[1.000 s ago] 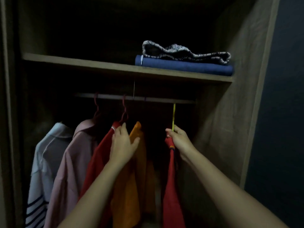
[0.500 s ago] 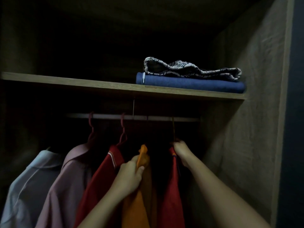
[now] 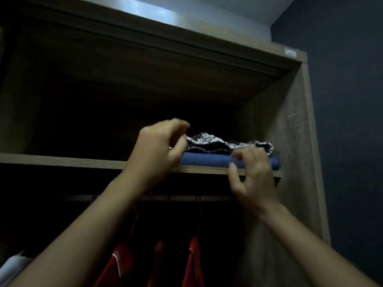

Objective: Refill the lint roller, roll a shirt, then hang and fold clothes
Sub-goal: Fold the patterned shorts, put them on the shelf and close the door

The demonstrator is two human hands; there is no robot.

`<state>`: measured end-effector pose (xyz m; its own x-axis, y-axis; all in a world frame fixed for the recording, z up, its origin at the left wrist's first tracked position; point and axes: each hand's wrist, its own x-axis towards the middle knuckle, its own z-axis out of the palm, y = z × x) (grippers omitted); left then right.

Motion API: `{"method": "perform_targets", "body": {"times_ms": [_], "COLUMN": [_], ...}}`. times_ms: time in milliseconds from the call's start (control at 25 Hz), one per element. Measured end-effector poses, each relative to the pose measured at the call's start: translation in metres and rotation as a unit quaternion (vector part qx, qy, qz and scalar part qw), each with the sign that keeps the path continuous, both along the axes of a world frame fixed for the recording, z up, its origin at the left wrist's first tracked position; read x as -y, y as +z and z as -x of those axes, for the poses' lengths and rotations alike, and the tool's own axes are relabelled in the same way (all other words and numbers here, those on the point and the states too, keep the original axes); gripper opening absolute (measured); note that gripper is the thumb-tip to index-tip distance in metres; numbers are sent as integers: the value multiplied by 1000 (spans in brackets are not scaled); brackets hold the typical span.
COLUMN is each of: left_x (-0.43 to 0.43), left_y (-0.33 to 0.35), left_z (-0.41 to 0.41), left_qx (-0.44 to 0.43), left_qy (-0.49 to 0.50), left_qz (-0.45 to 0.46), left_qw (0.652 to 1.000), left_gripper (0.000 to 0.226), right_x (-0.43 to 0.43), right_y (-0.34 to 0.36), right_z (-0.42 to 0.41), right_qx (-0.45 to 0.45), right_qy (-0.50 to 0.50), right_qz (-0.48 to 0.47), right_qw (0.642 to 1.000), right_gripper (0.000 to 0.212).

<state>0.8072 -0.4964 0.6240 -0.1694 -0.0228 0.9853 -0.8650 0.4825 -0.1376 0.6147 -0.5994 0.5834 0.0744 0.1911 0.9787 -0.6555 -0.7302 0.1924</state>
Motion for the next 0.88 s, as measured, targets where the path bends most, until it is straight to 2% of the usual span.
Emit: {"method": "perform_targets", "body": {"times_ms": [40,80,120,160,200,280,400,480,520,600,640,720,800,880], "left_x": [11,24,36,45,52,57,49,40,35,23,15,0,-12,-27], "left_y": [23,40,50,54,55,53,53,57,60,65,68,71,74,75], "left_z": [-2,-5,-8,-11,-14,-17,-13,-9,-5,1,5,12,14,13], "left_qx": [18,39,58,70,68,44,25,-5,-27,-98,-131,-138,-83,-11], "left_qy": [37,71,98,116,125,123,169,182,175,126,88,16,6,35], "left_qz": [-50,-133,-234,-319,-370,-358,-229,-154,-117,-28,27,134,149,56], "left_qw": [998,988,966,938,918,924,958,971,977,987,987,981,985,998], "left_gripper": [34,44,54,61,62,47,28,24,22,25,30,42,46,55], "right_x": [-1,3,8,10,11,10,-4,-12,-17,-32,-41,-58,-70,-79], "right_y": [27,47,62,71,76,79,85,95,100,110,115,122,126,124], "right_z": [10,21,31,38,43,46,50,56,61,67,69,71,73,76], "right_qx": [-23,-67,-119,-167,-203,-242,-267,-274,-257,-171,-116,-37,-31,-65], "right_qy": [-54,-112,-176,-237,-284,-339,-367,-338,-292,-129,-53,6,18,30], "right_qz": [-77,-183,-284,-356,-386,-361,-305,-251,-221,-154,-107,-38,-58,-113], "right_qw": [995,974,935,888,854,834,837,865,894,965,986,999,998,991], "right_gripper": [36,53,65,69,65,55,51,49,50,52,50,40,34,28]}}
